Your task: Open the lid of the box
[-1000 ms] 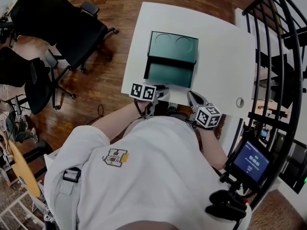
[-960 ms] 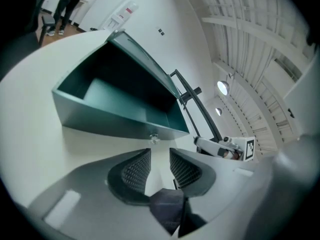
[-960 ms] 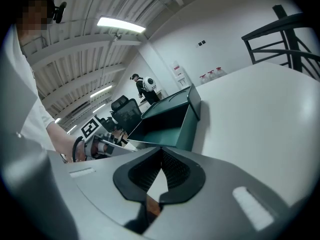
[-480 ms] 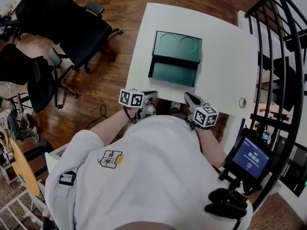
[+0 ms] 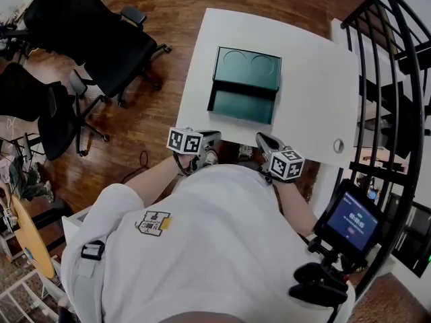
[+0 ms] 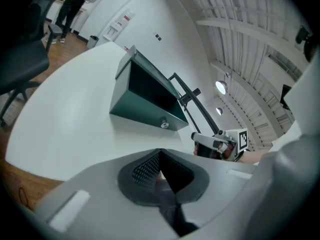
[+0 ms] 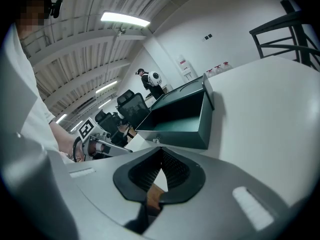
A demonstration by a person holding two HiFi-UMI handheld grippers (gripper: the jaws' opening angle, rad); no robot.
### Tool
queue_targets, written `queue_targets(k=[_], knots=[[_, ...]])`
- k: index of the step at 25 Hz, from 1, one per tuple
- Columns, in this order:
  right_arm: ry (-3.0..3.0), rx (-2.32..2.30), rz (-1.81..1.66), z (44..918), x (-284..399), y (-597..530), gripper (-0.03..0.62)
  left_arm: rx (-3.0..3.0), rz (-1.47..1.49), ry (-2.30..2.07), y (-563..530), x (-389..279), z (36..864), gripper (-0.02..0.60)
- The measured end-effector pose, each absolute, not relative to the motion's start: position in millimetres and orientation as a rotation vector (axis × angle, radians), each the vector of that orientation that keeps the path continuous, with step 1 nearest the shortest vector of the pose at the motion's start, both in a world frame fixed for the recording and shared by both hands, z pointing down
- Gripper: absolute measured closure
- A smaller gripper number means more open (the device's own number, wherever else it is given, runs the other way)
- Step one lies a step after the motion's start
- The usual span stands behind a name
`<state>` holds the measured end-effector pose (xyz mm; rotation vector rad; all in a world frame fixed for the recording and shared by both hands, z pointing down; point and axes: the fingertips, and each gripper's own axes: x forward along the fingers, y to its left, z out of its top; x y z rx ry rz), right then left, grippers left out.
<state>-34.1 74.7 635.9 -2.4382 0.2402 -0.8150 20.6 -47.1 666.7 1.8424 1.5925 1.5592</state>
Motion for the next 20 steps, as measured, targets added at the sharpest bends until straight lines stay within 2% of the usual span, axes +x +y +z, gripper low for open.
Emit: queue_targets(k=[20], knots=[[0.279, -2.473, -0.846, 634.8, -30.7, 72.9, 0.594, 1.864, 1.533, 1.597, -42.7, 25.6, 661.7, 0.581]])
